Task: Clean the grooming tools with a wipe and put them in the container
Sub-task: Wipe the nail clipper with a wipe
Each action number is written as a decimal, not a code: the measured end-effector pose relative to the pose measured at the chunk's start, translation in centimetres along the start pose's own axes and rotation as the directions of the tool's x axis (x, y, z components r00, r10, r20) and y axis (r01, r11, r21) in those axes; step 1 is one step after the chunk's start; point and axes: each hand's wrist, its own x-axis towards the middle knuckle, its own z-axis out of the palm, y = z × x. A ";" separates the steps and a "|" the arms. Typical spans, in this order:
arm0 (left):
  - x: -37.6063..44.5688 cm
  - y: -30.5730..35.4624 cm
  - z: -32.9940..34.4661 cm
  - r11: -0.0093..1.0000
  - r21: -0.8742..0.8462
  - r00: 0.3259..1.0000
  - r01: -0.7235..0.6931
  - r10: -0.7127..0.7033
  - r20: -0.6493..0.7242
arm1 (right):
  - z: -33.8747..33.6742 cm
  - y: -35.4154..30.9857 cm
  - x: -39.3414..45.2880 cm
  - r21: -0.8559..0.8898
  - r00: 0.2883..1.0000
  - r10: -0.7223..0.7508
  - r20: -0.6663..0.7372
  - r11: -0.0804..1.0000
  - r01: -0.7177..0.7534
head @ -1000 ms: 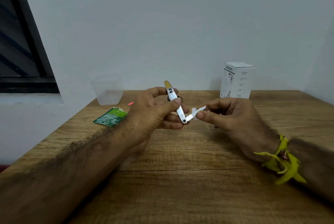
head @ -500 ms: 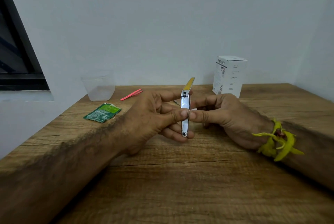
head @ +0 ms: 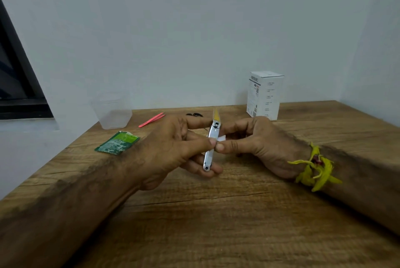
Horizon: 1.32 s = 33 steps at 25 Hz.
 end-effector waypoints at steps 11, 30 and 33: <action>-0.3 0.8 -0.2 0.211 0.936 0.928 -0.283 0.307 0.212 | 0.1 -0.3 0.8 0.162 0.932 0.145 -0.334 0.982 -0.095; 1.8 -1.2 -1.5 0.397 0.911 0.863 -0.111 0.494 -0.110 | -1.3 -1.0 0.9 0.290 0.914 0.254 -0.316 0.943 -0.162; 1.9 -1.8 -0.8 0.645 0.744 0.844 -0.176 0.488 -0.224 | -1.9 -1.2 0.9 0.326 0.934 0.267 -0.238 0.928 -0.182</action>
